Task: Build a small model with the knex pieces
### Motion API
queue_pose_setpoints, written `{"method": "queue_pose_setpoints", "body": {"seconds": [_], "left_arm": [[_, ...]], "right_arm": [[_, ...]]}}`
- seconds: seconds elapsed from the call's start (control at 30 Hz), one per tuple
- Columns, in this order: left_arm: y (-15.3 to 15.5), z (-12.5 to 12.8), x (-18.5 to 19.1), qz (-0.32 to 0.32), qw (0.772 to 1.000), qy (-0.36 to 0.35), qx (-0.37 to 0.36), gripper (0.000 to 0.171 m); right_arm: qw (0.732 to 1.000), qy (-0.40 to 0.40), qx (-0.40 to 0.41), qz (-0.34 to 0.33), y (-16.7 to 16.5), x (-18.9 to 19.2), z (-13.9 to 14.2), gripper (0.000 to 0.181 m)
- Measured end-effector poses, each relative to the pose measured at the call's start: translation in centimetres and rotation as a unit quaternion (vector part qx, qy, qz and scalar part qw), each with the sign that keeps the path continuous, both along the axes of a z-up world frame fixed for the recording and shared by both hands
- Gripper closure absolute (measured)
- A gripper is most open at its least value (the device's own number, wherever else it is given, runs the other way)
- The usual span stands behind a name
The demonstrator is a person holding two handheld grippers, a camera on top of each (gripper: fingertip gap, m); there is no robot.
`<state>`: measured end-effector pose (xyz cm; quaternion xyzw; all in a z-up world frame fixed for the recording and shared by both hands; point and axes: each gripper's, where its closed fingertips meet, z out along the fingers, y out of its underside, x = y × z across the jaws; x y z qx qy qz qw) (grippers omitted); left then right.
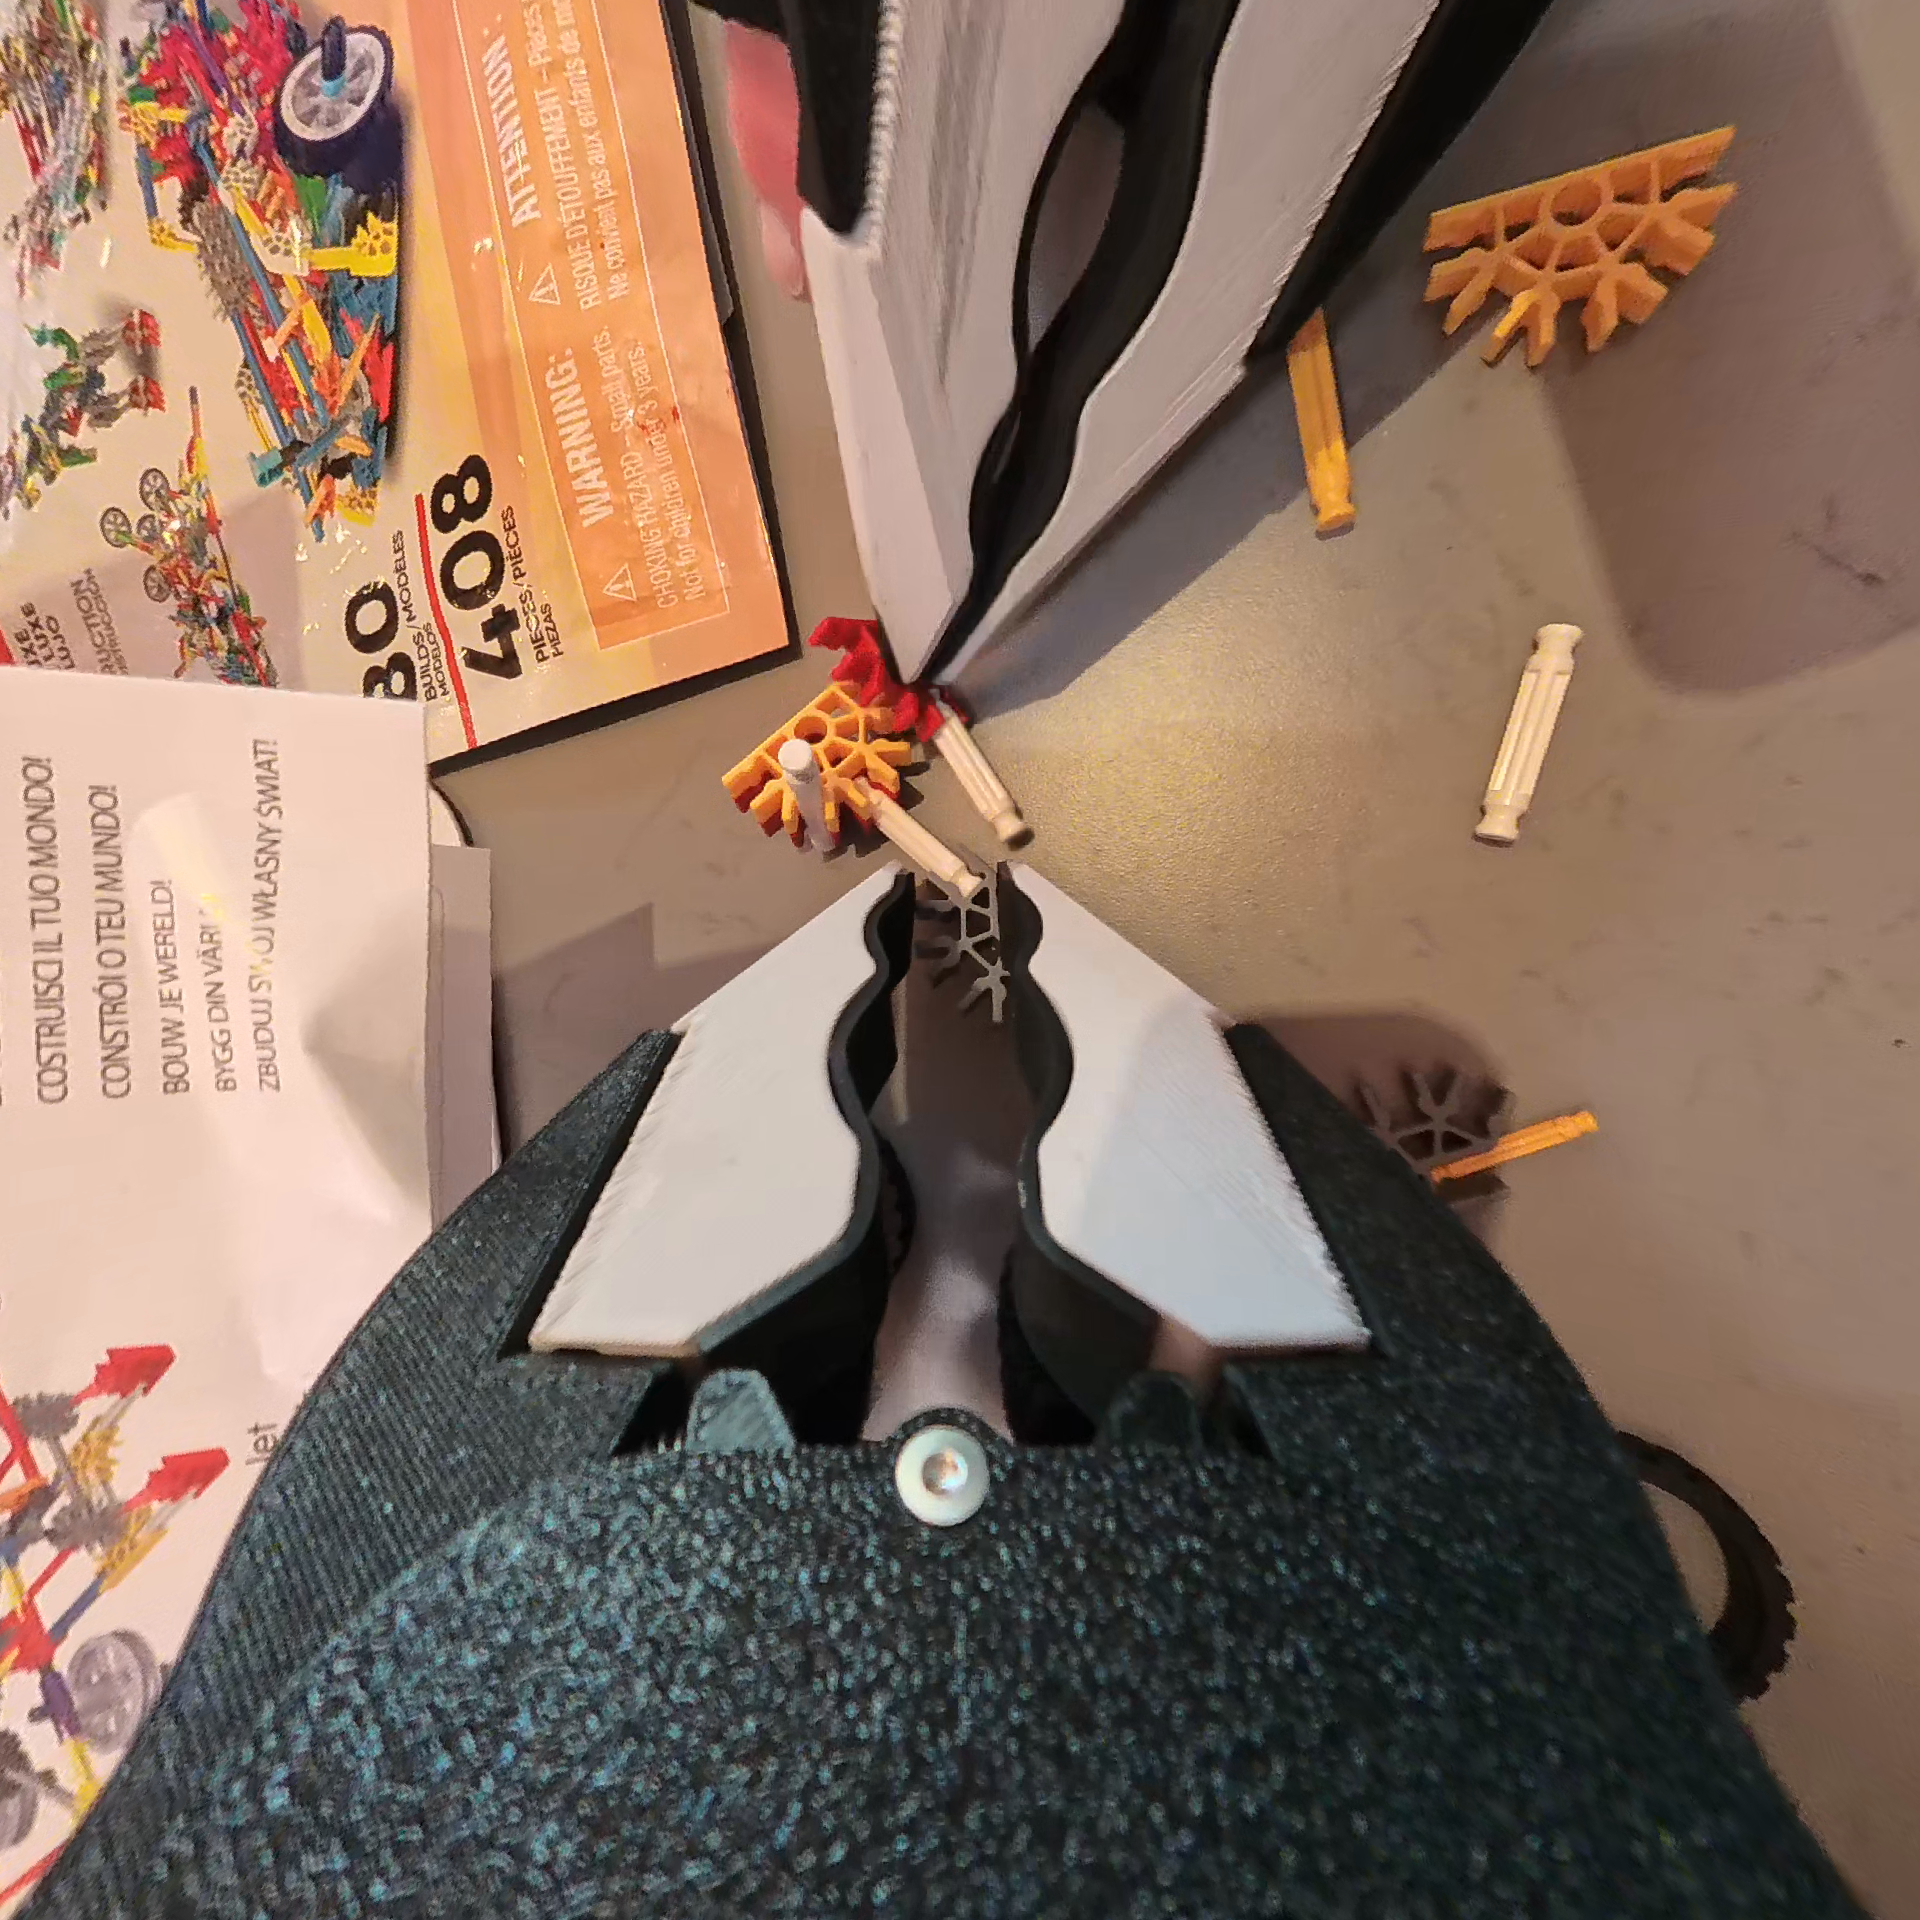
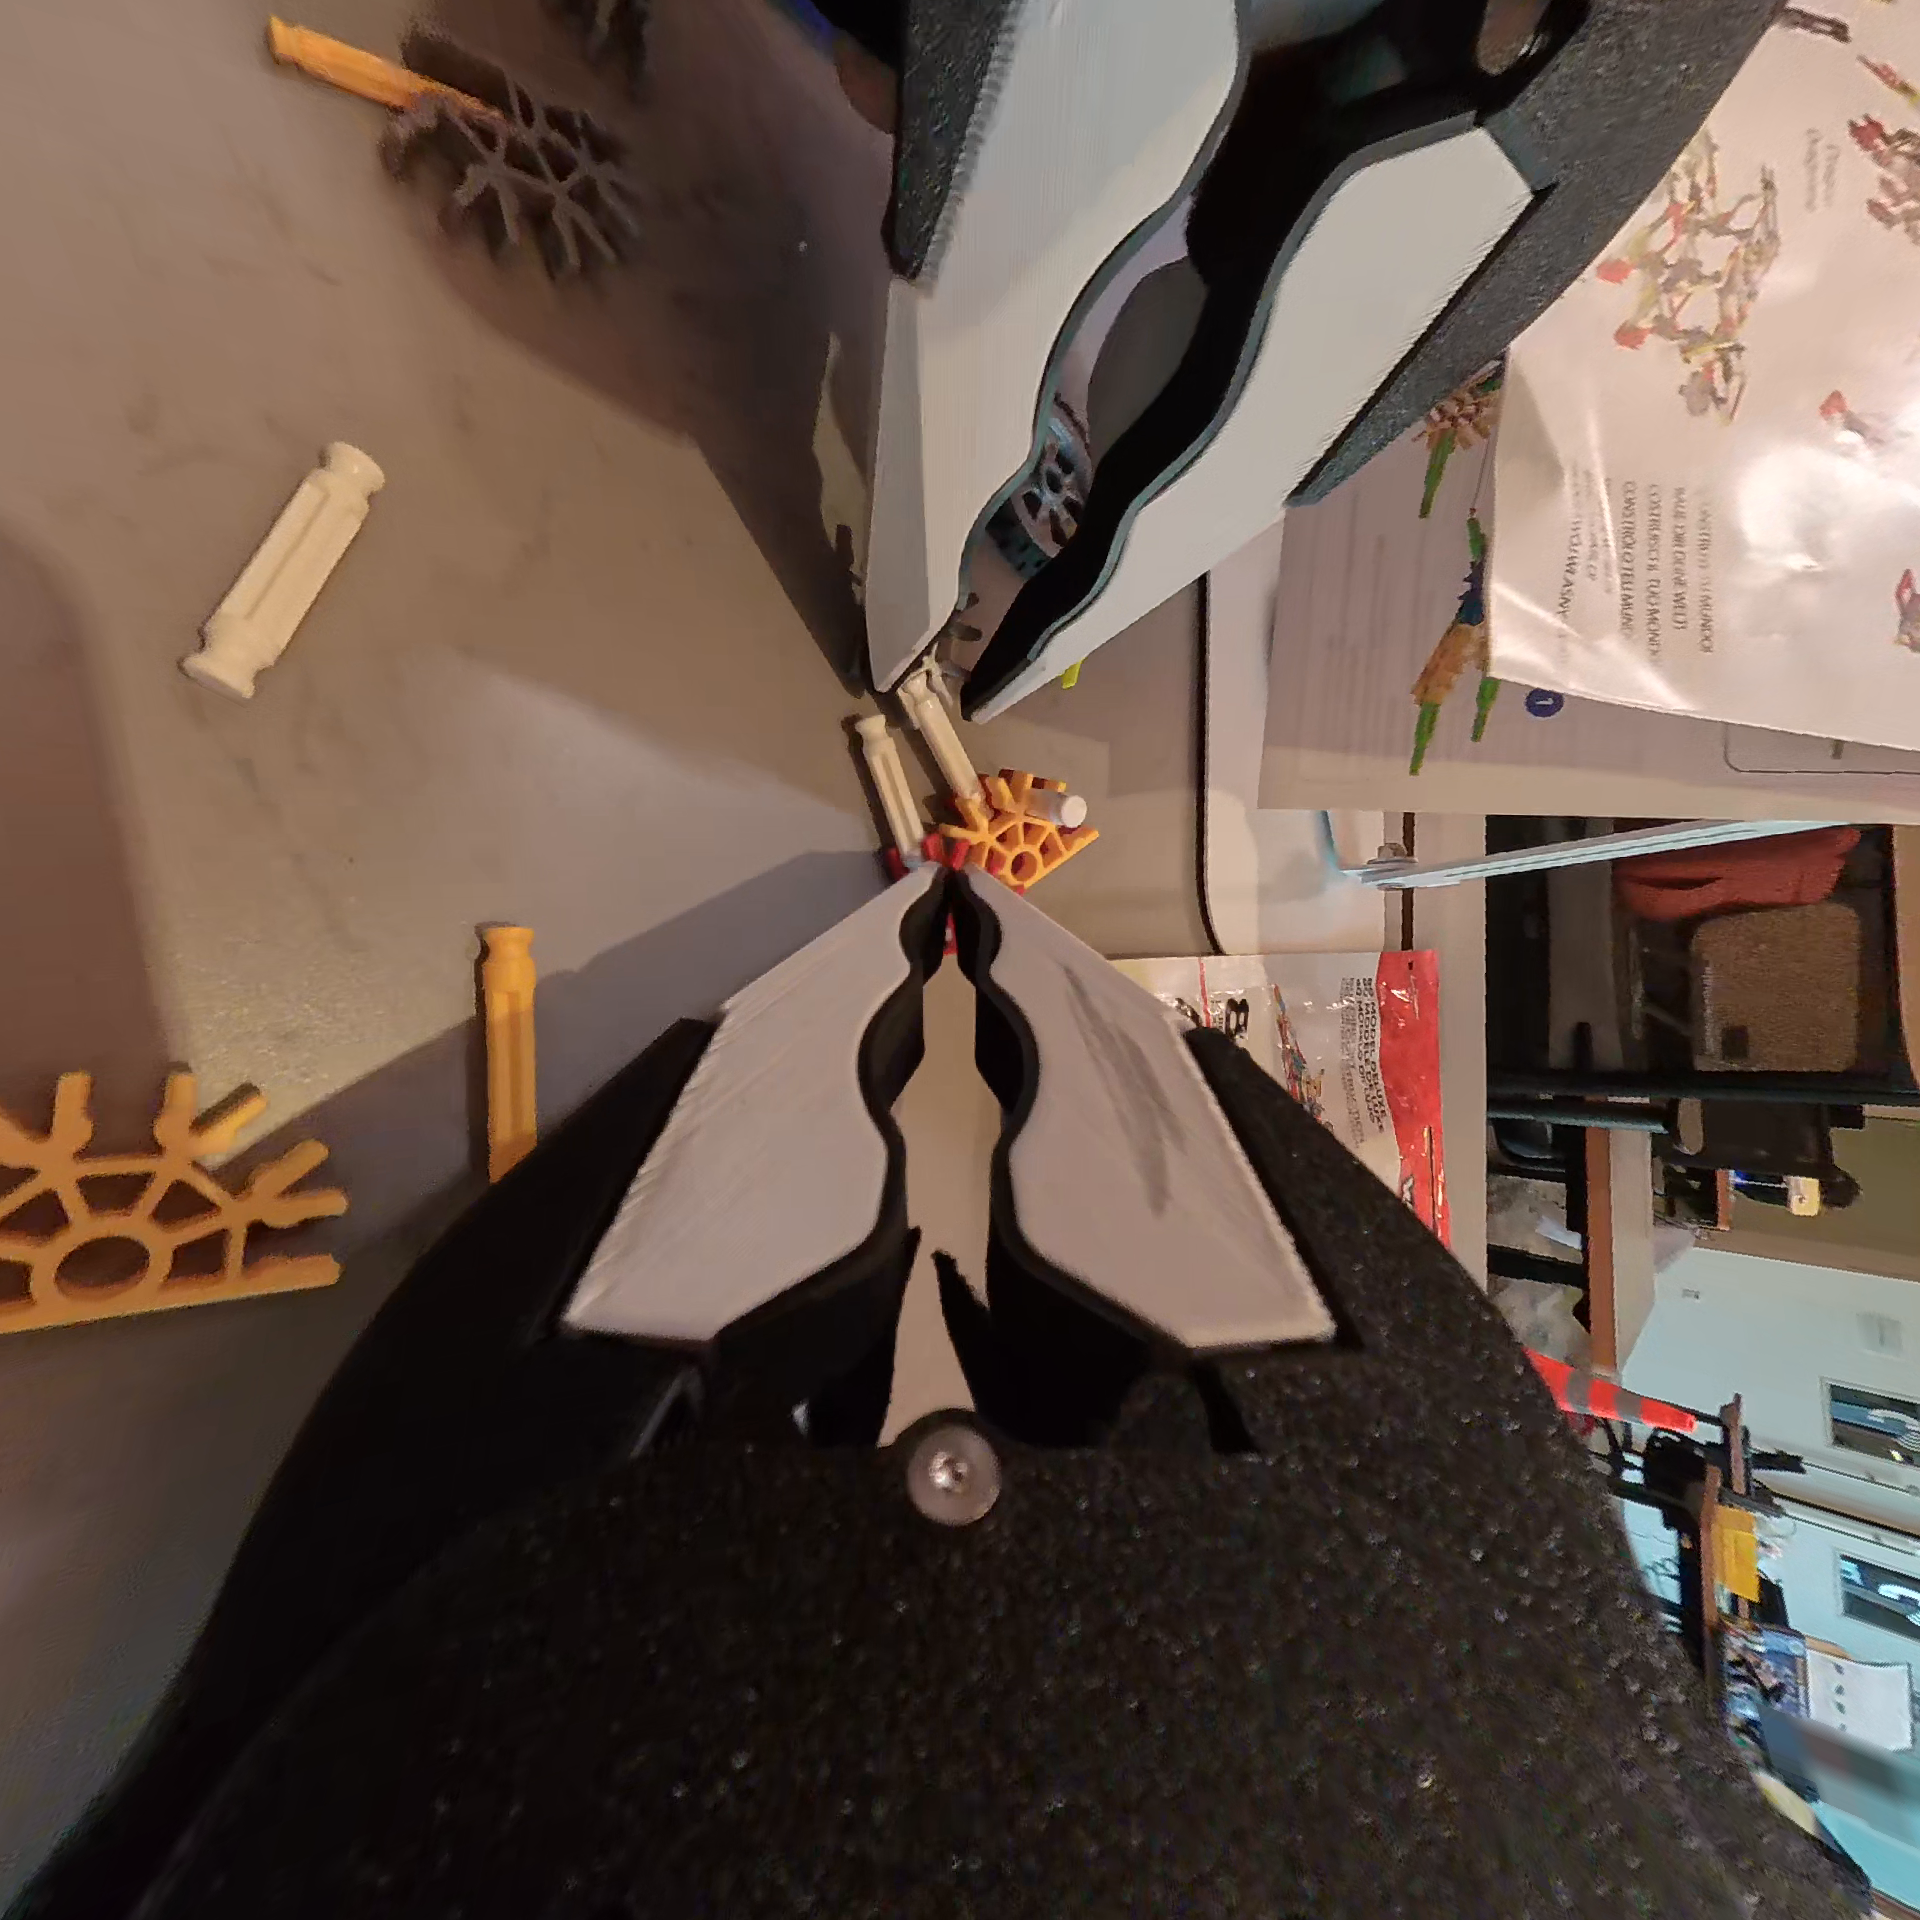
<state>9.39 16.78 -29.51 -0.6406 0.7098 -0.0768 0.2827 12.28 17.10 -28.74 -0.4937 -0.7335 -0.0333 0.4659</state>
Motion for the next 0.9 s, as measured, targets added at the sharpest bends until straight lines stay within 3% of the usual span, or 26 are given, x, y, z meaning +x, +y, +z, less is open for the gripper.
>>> {"method": "queue_pose_setpoints", "body": {"seconds": [0.47,0.63,0.9], "left_arm": [[0.0,0.5,0.0,0.003,1.0,-0.01,0.008,0.157],[0.3,1.4,0.0,0.023,0.999,-0.03,0.004,0.153],[0.5,0.4,-0.4,0.036,0.999,-0.002,0.001,0.145]], "right_arm": [[0.995,0.056,-0.076,-0.033,0.7,0.7,0.7,0.167],[0.985,0.065,-0.158,-0.037,0.1,1.2,0.0,0.16],[0.966,0.074,-0.237,-0.066,-0.2,1.2,-0.3,0.157]]}}
